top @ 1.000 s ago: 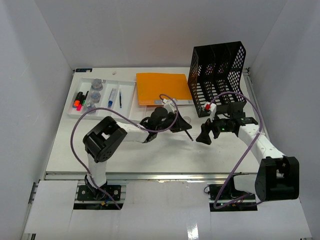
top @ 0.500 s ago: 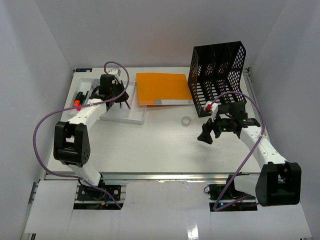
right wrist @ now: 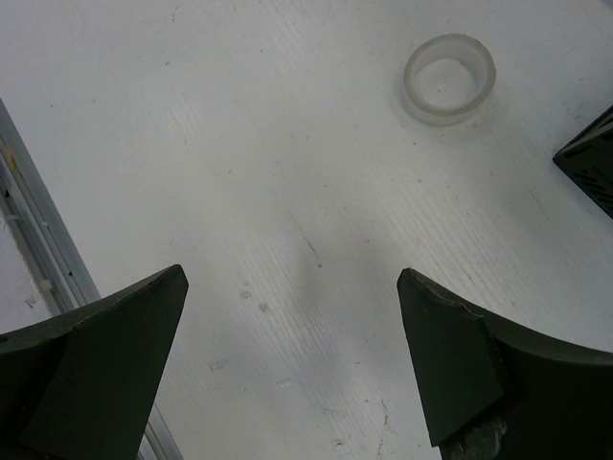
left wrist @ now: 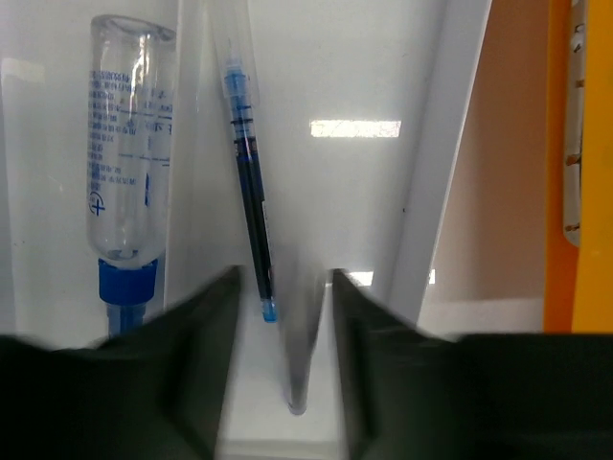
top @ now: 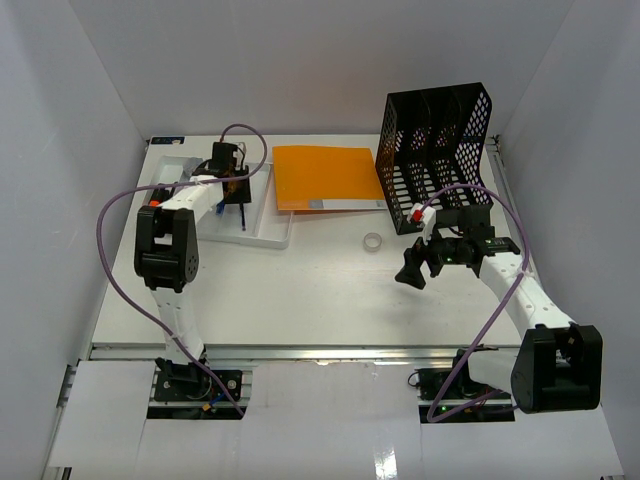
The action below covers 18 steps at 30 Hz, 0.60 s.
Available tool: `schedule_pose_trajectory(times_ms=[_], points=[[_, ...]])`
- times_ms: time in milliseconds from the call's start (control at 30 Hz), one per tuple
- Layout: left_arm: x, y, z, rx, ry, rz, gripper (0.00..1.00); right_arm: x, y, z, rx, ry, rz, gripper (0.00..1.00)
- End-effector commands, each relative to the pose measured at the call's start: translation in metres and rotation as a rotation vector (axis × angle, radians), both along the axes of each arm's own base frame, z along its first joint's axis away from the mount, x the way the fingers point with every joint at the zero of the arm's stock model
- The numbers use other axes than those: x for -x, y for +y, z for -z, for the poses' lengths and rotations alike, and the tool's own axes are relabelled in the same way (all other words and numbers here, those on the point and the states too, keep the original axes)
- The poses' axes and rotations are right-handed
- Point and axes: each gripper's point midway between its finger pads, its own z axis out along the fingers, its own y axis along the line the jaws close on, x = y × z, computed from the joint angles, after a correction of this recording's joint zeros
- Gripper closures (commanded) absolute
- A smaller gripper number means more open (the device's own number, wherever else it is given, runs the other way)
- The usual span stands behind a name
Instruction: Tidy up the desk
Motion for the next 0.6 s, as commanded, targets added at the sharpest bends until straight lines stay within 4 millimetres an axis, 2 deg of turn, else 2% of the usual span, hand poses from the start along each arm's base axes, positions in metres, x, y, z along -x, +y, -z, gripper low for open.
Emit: schedule_pose_trajectory(times_ms=[0,100,200,333,433,467,533,567], points=[[-0.004,0.001,-0.037,-0.023,-0.056,0.015,0.29,-0.002,-0.001,0.001,-0.001,-0.031,-0.006,0.03],[-0.004,-0.004,-0.054,0.003,-0.087,0.027,0.22,-0.001,0.0,0.002,-0.007,-0.038,-0.017,0.03],[0.001,-0.013,-0.079,0.054,-0.131,0.055,0.18,0.002,0.003,0.004,-0.011,-0.043,-0.04,0.03],[0.02,-0.017,-0.112,0.103,-0.204,0.076,0.06,0.008,0.014,0.008,0.003,-0.069,-0.097,0.03],[0.04,-0.02,-0.136,0.178,-0.302,0.078,0.02,0.002,0.021,0.008,0.054,-0.113,-0.09,0.04],[0.054,-0.02,-0.143,0.224,-0.335,0.081,0.02,-0.003,0.025,0.006,0.078,-0.136,-0.086,0.05],[0.093,-0.03,-0.145,0.32,-0.363,0.134,0.02,-0.01,0.04,0.0,0.099,-0.173,-0.103,0.08],[0.1,-0.034,-0.151,0.358,-0.389,0.155,0.02,-0.016,0.044,-0.002,0.114,-0.171,-0.074,0.1]])
